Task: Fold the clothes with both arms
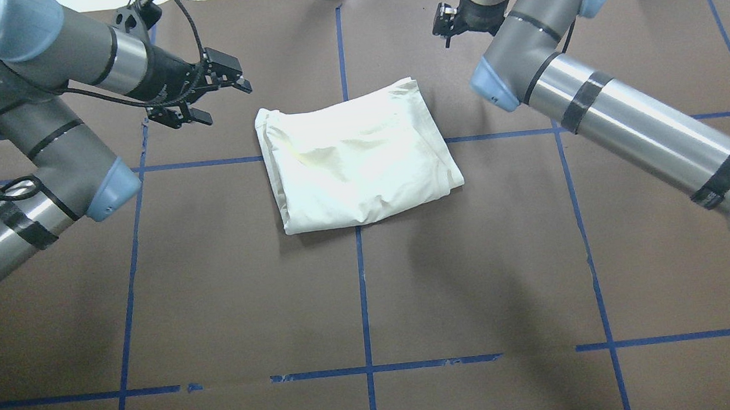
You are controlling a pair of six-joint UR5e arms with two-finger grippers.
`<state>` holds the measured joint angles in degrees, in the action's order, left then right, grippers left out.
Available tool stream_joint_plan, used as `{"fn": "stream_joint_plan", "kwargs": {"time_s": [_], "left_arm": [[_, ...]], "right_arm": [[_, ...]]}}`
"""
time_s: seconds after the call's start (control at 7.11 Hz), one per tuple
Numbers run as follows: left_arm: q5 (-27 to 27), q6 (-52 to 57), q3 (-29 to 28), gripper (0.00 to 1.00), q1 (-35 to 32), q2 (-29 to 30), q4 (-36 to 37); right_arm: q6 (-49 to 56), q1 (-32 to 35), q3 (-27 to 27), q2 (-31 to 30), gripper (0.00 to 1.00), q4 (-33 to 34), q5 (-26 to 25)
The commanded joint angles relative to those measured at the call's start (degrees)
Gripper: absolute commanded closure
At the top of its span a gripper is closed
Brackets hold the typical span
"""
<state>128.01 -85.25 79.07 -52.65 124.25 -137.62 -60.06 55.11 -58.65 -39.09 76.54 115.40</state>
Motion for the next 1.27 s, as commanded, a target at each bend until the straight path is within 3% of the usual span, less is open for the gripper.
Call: {"fn": "stream_joint_plan", "kwargs": {"time_s": [0.0,0.28,0.56,0.7,0.98,1.13], "left_arm": [[-0.04,17.56,-0.14,0.00,-7.68,-3.47,1.37],[-1.26,43.97,-0.32,0.00,-17.08,-4.96,12.67],[-2.59,68.88,-0.23,0.00,-26.67,-7.25,24.27],[-2.68,75.95,0.03,0.00,-30.19,-7.87,27.11],[-3.38,91.94,-0.14,0.00,-34.25,-10.86,35.35],[-2.95,95.58,0.12,0.00,-35.75,-11.04,41.49]], "right_arm": [[14.72,9.09,-4.77,-5.95,0.00,3.59,4.99],[33.95,17.88,-15.04,-15.09,0.00,13.68,5.70],[48.92,27.01,-21.48,-26.33,0.00,16.36,11.48],[56.47,32.28,-24.21,-31.26,0.00,17.93,13.42],[70.10,38.65,-35.94,-40.49,0.00,31.32,13.62],[71.82,41.89,-40.71,-44.02,0.00,35.31,13.62]]}}
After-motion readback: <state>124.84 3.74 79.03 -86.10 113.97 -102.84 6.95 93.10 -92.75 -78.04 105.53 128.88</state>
